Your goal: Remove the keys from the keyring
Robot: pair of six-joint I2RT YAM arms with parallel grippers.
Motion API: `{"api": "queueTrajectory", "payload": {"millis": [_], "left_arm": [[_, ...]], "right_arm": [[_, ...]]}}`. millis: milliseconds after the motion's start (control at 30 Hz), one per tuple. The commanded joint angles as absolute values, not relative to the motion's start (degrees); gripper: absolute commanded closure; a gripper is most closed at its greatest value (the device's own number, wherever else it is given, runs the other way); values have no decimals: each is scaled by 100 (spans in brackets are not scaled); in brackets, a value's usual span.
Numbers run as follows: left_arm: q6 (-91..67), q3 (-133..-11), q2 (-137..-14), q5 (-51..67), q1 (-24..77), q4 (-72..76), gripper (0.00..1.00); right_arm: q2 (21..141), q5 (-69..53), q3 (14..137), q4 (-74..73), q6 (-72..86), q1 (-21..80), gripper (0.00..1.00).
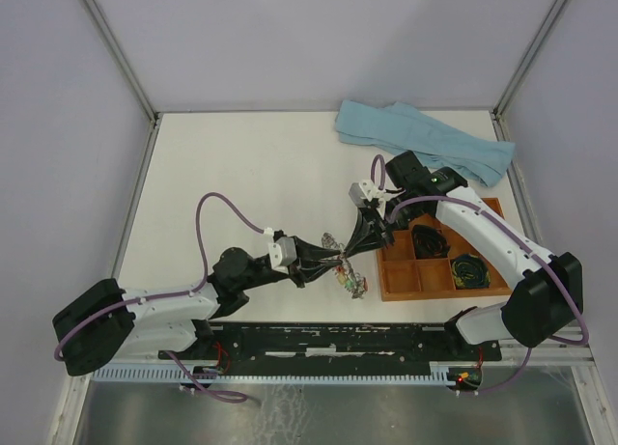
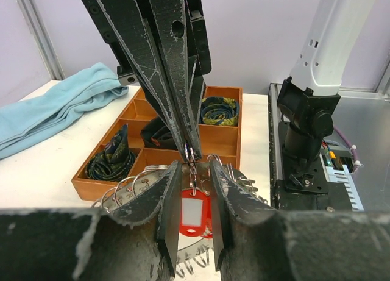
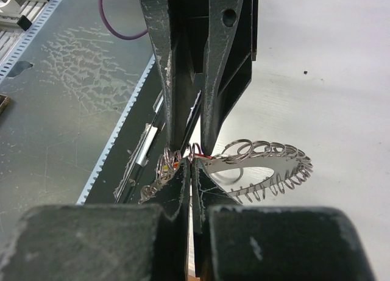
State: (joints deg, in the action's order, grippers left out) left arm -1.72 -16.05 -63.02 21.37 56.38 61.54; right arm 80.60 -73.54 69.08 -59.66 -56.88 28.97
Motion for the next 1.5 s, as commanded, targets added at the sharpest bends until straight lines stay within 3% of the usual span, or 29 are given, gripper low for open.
{"api": "queueTrajectory", "payload": {"millis": [0,400,633,733,833,1000,1167,1467], "left_arm": [[-389,-1781,-6362,2153,5662,6531,69],[-490,-1894,-6603,1914,5660,6598,76],[-556,-1882,-6601,1866,5667,6568,97],[-463,-1872,-6408,1840,5665,6301,97],[-255,-2052,-6040,1770,5653,5330,97],[378,-2758,-5359,1784,5656,2492,97],[792,-3933,-4975,1662,5652,-188,97],[548,-6296,-6153,1524,5647,-3325,97]], "right_arm": [[7960,-7715,7145,-5757,-5583,2903,99],[7951,-7712,7133,-5766,-5590,2903,99],[7937,-7581,7118,-5677,-5477,2910,99],[7921,-7327,7110,-5523,-5235,2909,99],[7892,-6911,7124,-5472,-5076,2913,91],[7778,-6312,7306,-5838,-5289,2910,66],[7698,-5857,7716,-6478,-5741,2891,48],[7616,-6590,7744,-6211,-5415,2878,48]]}}
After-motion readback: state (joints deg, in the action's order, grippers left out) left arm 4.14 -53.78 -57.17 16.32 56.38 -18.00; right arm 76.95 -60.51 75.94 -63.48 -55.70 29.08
